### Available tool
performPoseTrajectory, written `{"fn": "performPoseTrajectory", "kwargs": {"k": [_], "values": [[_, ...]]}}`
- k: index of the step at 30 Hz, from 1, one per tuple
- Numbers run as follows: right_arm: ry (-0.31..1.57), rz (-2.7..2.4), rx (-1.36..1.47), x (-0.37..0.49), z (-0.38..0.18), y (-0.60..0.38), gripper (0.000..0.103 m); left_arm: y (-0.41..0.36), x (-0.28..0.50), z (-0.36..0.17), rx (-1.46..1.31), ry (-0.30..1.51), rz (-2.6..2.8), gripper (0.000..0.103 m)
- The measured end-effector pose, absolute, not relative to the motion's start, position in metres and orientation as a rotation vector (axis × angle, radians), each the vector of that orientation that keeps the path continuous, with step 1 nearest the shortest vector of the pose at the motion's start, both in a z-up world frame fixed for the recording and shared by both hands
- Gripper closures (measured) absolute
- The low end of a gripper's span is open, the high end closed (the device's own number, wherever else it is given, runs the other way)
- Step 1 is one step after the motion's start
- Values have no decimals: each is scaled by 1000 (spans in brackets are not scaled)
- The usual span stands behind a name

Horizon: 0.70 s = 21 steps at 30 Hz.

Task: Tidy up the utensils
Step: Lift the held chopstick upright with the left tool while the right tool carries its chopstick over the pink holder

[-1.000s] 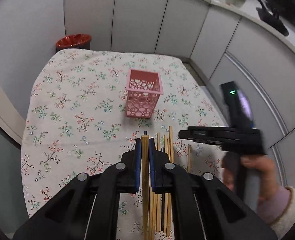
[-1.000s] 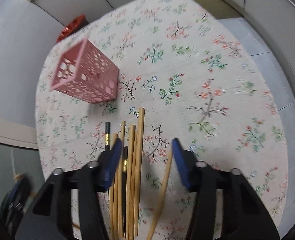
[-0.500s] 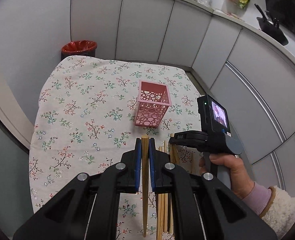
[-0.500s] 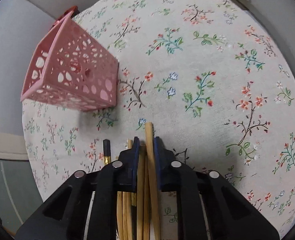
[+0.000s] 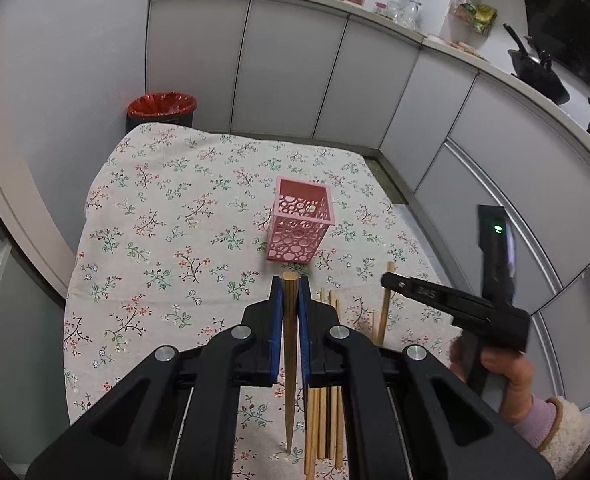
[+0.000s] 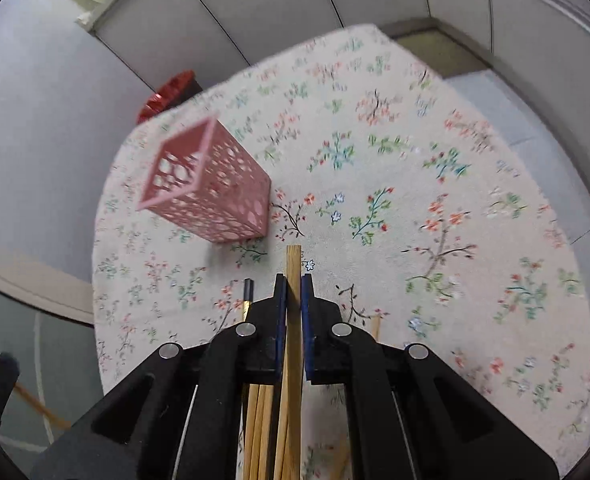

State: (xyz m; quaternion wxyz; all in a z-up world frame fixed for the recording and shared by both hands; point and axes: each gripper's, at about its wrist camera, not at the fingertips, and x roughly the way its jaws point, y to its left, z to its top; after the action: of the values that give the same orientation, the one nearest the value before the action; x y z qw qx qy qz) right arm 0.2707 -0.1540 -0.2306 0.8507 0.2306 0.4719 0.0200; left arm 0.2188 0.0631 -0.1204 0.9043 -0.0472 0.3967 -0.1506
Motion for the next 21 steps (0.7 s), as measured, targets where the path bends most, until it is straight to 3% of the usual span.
{"fn": "performPoseTrajectory", "kwargs": {"k": [11,21], "values": [[711,73,348,198,-110,-168,97,35,198,-66,-69,708,-351,96],[475,64,324,222,-11,-183,97,23,240,13,-48,569,-322,96]]}}
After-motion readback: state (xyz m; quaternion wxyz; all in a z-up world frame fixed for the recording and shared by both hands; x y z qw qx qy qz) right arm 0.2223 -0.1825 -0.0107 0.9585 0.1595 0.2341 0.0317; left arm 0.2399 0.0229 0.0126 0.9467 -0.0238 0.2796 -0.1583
